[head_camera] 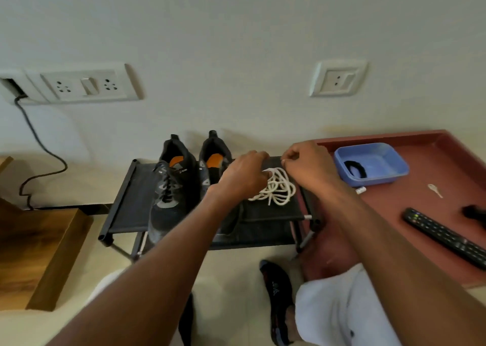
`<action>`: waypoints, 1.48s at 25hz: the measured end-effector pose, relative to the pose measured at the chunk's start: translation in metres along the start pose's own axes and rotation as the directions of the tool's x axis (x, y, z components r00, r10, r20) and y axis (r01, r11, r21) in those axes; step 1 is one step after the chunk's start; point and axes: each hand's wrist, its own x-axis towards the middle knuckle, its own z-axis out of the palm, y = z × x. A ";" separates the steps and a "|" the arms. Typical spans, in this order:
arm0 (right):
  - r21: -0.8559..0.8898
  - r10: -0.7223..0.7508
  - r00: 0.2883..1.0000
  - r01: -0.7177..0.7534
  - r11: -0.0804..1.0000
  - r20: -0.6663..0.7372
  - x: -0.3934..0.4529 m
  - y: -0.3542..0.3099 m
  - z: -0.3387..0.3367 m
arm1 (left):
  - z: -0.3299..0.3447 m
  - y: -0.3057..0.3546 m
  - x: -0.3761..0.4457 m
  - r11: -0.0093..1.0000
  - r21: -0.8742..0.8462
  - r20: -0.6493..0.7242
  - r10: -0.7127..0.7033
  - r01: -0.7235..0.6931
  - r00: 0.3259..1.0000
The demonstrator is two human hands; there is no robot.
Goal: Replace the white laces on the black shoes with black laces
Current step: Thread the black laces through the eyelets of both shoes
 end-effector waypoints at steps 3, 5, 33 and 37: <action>0.069 0.168 0.965 -0.157 0.985 -0.200 -0.002 0.022 -0.019 | 0.022 0.034 0.020 0.997 -0.059 -0.013 0.055 -0.055 0.998; 0.170 0.304 0.888 -0.260 0.951 -0.344 -0.003 0.041 -0.034 | 0.038 0.063 0.033 0.987 -0.100 0.006 0.130 -0.128 0.992; 0.982 0.105 0.980 -0.177 0.067 0.170 -0.010 0.002 -0.033 | -0.017 0.066 -0.014 0.343 -0.936 0.001 -0.213 0.075 0.977; 0.950 0.026 0.950 -0.311 -0.032 0.312 -0.046 -0.036 0.010 | -0.039 0.034 -0.068 0.347 -0.920 0.086 -0.275 0.183 0.958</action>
